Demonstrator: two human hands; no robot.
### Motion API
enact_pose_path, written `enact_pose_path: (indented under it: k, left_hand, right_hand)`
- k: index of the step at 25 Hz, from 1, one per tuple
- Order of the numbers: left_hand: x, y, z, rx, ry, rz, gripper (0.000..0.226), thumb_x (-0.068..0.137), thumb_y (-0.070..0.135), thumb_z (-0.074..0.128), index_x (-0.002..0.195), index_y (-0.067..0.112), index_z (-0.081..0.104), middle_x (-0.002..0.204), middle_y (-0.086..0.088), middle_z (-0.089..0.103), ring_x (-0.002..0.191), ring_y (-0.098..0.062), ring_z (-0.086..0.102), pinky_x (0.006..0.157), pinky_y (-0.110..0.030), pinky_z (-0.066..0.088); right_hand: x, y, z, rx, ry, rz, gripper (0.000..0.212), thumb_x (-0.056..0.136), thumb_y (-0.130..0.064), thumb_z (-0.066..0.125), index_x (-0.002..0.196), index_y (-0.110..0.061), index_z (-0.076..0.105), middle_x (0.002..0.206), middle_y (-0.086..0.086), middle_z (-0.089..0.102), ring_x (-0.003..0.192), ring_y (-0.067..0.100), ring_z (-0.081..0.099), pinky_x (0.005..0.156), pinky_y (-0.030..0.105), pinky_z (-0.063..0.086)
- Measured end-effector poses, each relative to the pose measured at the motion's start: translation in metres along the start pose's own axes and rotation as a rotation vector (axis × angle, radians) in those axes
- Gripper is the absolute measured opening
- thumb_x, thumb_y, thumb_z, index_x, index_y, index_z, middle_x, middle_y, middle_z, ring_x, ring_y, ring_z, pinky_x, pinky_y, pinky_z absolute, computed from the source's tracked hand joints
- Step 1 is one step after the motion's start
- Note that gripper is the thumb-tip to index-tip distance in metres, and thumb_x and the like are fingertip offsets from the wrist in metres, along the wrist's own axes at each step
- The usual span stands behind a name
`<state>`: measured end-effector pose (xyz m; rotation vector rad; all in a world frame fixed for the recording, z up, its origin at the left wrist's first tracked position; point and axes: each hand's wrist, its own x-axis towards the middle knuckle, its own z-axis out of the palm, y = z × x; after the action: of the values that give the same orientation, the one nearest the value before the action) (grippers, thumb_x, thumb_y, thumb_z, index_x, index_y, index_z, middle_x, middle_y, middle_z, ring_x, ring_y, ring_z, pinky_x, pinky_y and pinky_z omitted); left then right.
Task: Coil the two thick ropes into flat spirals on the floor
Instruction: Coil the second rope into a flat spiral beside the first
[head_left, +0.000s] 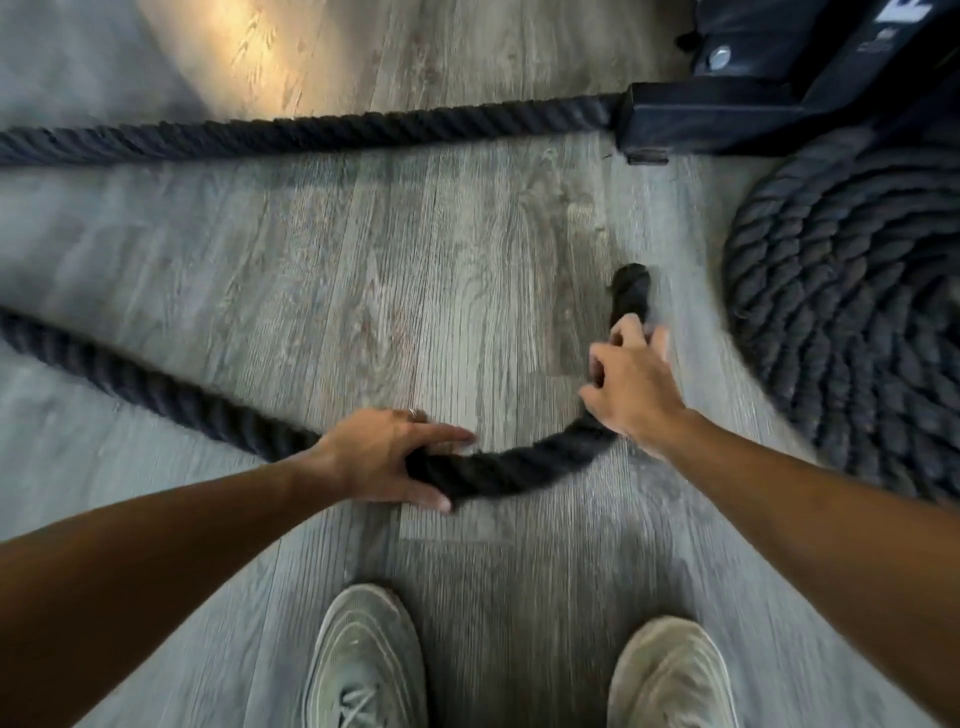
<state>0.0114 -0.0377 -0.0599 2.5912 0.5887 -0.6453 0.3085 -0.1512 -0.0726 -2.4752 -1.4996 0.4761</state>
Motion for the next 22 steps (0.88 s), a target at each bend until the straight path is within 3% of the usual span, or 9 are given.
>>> enact_pose_path:
  k: [3,6,9,11,13,15,18,20,22]
  left_hand:
    - [-0.005,0.033,0.019,0.056,-0.149,0.118,0.107,0.055,0.104,0.041,0.149,0.059,0.018,0.141,0.009,0.058,0.122,-0.021,0.058,0.103,-0.044,0.047]
    - [0.000,0.049,0.026,-0.090,0.148,0.110,0.076,0.087,0.084,0.032,0.152,0.047,0.019,0.131,-0.003,0.058,0.114,-0.025,0.059,0.098,-0.046,0.049]
    - [0.027,0.045,0.010,0.057,0.403,-0.074,0.082,0.094,0.058,0.052,0.156,0.030,0.005,0.146,-0.011,0.045,0.129,-0.030,0.049,0.105,-0.050,0.046]
    - [0.047,0.040,-0.010,0.144,0.401,-0.070,0.090,0.093,0.056,0.056,0.158,0.029,0.000,0.163,-0.010,0.028,0.146,-0.033,0.033,0.114,-0.053,0.037]
    - [0.070,0.038,-0.029,0.236,0.308,0.046,0.091,0.094,0.060,0.053,0.160,0.028,-0.001,0.169,-0.003,0.014,0.155,-0.029,0.014,0.121,-0.053,0.023]
    - [0.089,0.045,-0.043,0.326,0.174,0.145,0.080,0.097,0.060,0.046,0.160,0.026,0.011,0.168,0.000,0.019,0.156,-0.025,0.011,0.123,-0.050,0.015]
    - [0.105,0.056,-0.052,0.440,0.180,0.147,0.061,0.101,0.056,0.034,0.151,0.021,0.038,0.148,-0.007,0.048,0.139,-0.028,0.039,0.113,-0.046,0.032]
    - [0.102,0.057,-0.051,0.529,0.236,0.091,0.060,0.100,0.061,0.027,0.144,0.024,0.044,0.133,-0.012,0.056,0.122,-0.030,0.048,0.100,-0.044,0.039]
    - [0.093,0.060,-0.047,0.575,0.254,0.028,0.060,0.100,0.063,0.023,0.140,0.024,0.045,0.123,-0.015,0.060,0.110,-0.031,0.055,0.090,-0.043,0.043]
  right_hand:
    - [-0.054,0.003,0.010,0.000,-0.090,-0.298,0.025,0.079,-0.018,0.075,0.081,-0.023,0.051,0.112,-0.003,0.036,0.103,0.022,0.028,0.075,0.037,0.053]
    - [-0.084,0.000,0.018,0.062,-0.145,-0.509,0.021,0.079,-0.014,0.069,0.083,-0.023,0.051,0.111,-0.003,0.042,0.103,0.026,0.034,0.074,0.039,0.052]
    - [-0.080,0.006,0.020,0.124,-0.159,-0.599,0.027,0.075,-0.009,0.071,0.077,-0.023,0.048,0.108,-0.007,0.045,0.100,0.024,0.035,0.070,0.041,0.049]
    - [-0.074,0.008,0.020,0.140,-0.165,-0.636,0.027,0.076,-0.010,0.071,0.076,-0.024,0.047,0.108,-0.010,0.044,0.100,0.024,0.035,0.069,0.041,0.049]
    - [-0.066,0.005,0.020,0.135,-0.186,-0.664,0.026,0.077,-0.011,0.071,0.077,-0.023,0.048,0.109,-0.010,0.044,0.102,0.023,0.036,0.070,0.040,0.049]
    - [-0.061,0.000,0.016,0.148,-0.187,-0.674,0.025,0.077,-0.011,0.073,0.077,-0.021,0.051,0.109,-0.009,0.047,0.103,0.023,0.039,0.071,0.040,0.049]
    - [-0.077,-0.002,0.018,0.326,-0.030,-0.514,0.023,0.077,-0.011,0.081,0.090,-0.014,0.063,0.121,0.002,0.050,0.112,0.025,0.049,0.085,0.040,0.053]
    - [-0.110,-0.008,0.030,0.461,0.118,-0.135,0.050,0.076,-0.025,0.086,0.118,-0.014,0.061,0.137,0.008,0.041,0.123,0.024,0.051,0.094,0.033,0.054]
    - [-0.148,-0.024,0.042,0.500,0.054,0.235,0.091,0.074,-0.050,0.082,0.147,-0.025,0.035,0.143,0.005,0.033,0.126,0.024,0.049,0.094,0.035,0.051]
